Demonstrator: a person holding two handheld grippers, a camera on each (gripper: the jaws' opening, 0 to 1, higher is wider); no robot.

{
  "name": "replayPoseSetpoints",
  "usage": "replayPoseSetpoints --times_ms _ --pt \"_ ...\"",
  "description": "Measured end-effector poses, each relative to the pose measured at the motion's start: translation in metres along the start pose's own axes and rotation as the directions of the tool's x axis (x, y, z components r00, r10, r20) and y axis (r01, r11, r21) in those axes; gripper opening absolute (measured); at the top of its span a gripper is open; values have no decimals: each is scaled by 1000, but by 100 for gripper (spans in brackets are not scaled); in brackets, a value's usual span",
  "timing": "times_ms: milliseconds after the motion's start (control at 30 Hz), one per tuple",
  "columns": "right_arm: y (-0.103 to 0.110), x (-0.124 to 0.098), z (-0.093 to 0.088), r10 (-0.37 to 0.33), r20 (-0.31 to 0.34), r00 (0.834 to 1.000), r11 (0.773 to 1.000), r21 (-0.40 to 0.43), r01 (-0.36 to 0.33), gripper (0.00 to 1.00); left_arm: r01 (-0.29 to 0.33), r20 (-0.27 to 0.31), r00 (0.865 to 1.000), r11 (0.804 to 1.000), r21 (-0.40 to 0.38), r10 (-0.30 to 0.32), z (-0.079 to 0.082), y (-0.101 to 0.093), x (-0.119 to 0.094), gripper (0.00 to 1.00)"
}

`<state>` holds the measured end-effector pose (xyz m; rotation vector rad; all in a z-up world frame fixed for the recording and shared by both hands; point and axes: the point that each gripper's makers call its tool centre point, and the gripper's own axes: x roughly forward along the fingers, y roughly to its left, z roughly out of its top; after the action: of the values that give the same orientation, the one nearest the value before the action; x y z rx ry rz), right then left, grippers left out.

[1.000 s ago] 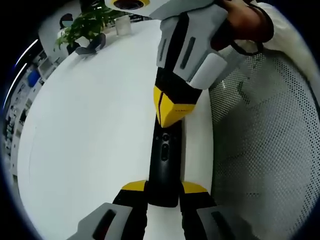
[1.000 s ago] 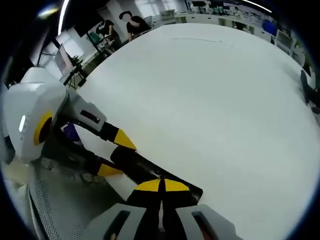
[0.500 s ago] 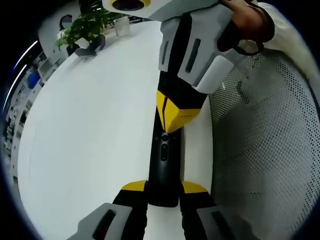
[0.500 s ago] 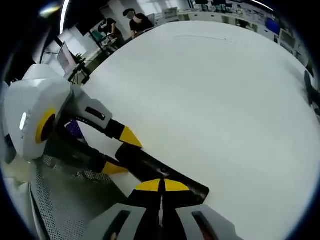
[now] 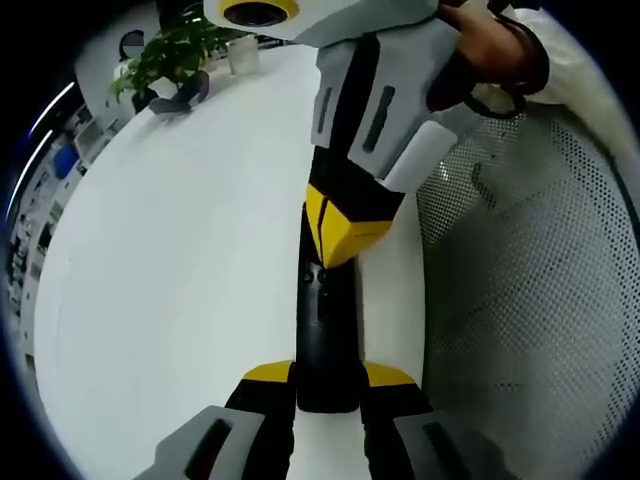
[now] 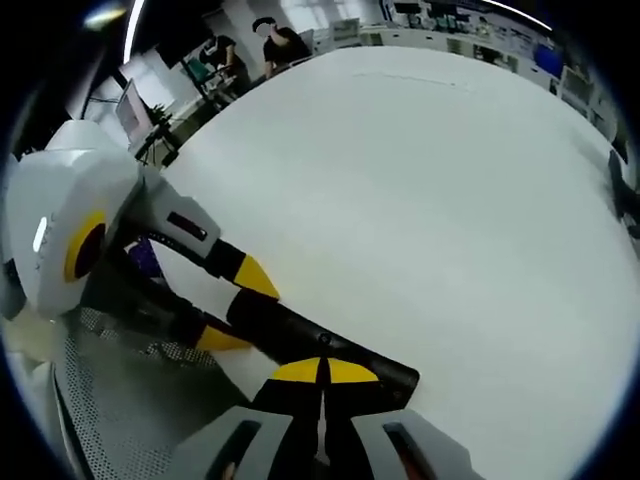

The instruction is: Press the specified remote control buttons in sequence, fully releasing each button before pressing the next.

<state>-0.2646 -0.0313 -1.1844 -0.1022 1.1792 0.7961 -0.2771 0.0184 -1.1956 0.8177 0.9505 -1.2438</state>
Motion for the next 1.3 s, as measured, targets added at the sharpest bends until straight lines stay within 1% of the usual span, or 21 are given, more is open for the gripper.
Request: replayPoseSetpoints --times_ms 267,467,733,967,1100,1300 --pt "2 -3 0 22 29 999 999 46 -23 0 3 -13 1000 1000 -1 -3 0 0 0 23" --pt "-1 -6 -4 -1 5 1000 999 39 1 0 5 -7 1000 1000 0 -5 0 0 0 23" --pt "-2 -8 -10 1 -8 1000 999 52 0 0 1 -3 1000 1000 2 -1 0 0 0 23" --pt "-3 -8 -11 -1 -20 1000 999 51 2 0 5 -3 1000 1000 11 -5 0 0 0 23" --pt "-2 -7 -12 -9 -29 1000 999 33 10 0 7 -11 1000 1000 18 -7 0 0 0 23" --pt "-3 -7 -12 -3 -31 1000 999 49 4 0 8 -13 1000 1000 23 -8 0 0 0 23"
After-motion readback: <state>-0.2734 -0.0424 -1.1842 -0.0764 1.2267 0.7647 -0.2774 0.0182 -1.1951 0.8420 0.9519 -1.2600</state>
